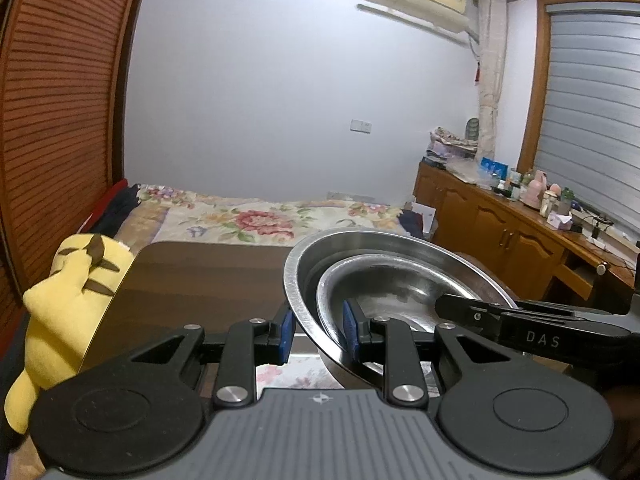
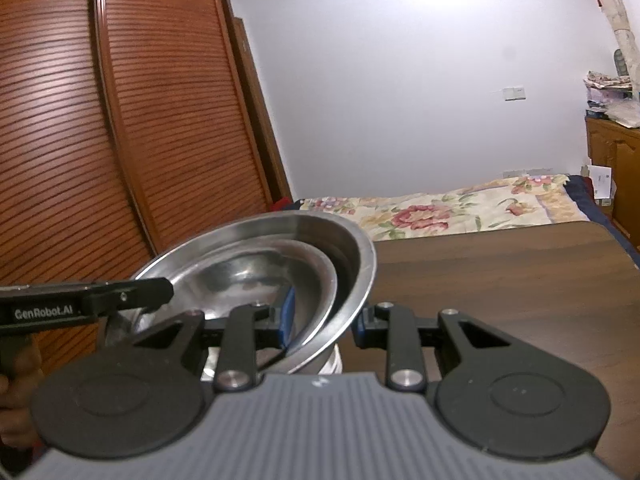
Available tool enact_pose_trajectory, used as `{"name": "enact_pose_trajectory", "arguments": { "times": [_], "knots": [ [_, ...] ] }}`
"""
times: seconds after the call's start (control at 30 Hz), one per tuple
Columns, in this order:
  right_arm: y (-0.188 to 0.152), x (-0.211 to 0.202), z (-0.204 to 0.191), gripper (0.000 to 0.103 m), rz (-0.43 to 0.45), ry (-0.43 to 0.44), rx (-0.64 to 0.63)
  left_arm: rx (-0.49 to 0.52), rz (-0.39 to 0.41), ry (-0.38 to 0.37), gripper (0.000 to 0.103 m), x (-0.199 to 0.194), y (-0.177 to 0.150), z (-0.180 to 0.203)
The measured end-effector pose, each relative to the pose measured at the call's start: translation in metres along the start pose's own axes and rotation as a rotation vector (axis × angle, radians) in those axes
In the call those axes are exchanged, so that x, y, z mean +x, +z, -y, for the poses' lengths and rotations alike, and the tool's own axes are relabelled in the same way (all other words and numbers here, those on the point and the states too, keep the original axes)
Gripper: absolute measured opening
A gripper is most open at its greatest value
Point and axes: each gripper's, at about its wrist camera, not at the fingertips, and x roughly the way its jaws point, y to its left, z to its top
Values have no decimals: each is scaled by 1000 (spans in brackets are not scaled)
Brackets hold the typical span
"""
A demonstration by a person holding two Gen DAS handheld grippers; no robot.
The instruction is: Organize plates and bowls
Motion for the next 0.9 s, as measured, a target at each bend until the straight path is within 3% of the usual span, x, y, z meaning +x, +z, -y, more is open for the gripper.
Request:
{"name": "enact_pose_trajectory", "arguments": {
  "times": [0.9],
  "knots": [
    [-27,34,-24,31,-129,-3,-30,-39,-110,52,27,21,-37,-33]
  ]
}}
